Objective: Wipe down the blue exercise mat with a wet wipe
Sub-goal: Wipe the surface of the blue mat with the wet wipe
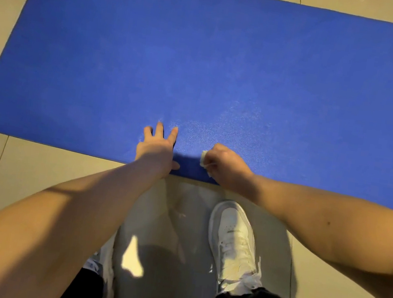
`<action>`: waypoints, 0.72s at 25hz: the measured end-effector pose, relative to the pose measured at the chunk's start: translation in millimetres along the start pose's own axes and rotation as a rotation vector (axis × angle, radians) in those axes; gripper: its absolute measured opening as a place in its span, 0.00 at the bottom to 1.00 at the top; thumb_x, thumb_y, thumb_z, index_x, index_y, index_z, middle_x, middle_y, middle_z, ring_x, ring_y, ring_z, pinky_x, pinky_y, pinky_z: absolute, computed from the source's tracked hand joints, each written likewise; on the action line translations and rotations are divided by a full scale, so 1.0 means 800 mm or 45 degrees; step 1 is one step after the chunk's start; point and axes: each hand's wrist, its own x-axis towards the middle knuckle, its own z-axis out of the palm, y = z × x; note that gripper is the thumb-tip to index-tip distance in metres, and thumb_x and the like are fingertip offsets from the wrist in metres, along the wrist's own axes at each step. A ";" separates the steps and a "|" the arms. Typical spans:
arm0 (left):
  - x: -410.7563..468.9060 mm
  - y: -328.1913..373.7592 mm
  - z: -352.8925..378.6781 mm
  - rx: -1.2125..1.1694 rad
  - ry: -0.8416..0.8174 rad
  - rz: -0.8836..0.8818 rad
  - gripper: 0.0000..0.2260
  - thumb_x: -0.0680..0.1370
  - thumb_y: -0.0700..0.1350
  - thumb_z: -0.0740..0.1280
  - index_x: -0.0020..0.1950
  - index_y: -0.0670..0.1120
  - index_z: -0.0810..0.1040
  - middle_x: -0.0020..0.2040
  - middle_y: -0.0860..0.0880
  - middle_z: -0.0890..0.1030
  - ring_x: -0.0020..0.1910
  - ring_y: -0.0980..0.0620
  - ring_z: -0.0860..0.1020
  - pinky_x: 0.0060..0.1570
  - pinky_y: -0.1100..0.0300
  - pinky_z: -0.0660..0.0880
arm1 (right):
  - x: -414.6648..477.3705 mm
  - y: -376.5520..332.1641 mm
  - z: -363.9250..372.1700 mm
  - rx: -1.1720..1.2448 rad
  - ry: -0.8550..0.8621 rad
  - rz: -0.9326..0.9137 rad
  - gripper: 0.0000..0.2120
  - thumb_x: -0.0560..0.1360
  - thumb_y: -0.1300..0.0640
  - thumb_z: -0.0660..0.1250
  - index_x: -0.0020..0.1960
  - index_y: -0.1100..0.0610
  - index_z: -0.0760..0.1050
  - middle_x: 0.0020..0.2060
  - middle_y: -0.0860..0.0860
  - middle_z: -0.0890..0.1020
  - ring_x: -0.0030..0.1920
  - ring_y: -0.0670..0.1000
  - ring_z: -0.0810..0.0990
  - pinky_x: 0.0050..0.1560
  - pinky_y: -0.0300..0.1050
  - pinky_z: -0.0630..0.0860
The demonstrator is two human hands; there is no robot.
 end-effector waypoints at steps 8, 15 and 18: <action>-0.001 0.001 0.002 -0.017 0.045 0.001 0.48 0.73 0.65 0.71 0.82 0.58 0.44 0.79 0.46 0.51 0.74 0.41 0.56 0.38 0.56 0.70 | 0.007 -0.020 0.011 -0.088 -0.040 -0.159 0.07 0.69 0.50 0.60 0.41 0.51 0.73 0.41 0.49 0.75 0.38 0.50 0.75 0.39 0.41 0.70; 0.000 0.002 0.003 0.009 0.054 -0.010 0.48 0.74 0.65 0.72 0.82 0.57 0.44 0.80 0.46 0.50 0.75 0.41 0.55 0.38 0.57 0.70 | -0.012 0.023 0.006 -0.063 0.087 -0.091 0.08 0.72 0.61 0.71 0.37 0.52 0.77 0.38 0.47 0.72 0.38 0.50 0.72 0.40 0.42 0.72; 0.001 0.002 0.004 0.001 0.059 -0.011 0.48 0.74 0.65 0.72 0.82 0.58 0.44 0.80 0.46 0.50 0.75 0.41 0.55 0.38 0.57 0.70 | -0.017 0.035 -0.011 -0.128 0.016 -0.023 0.05 0.73 0.59 0.69 0.40 0.51 0.79 0.42 0.46 0.75 0.42 0.50 0.75 0.43 0.43 0.74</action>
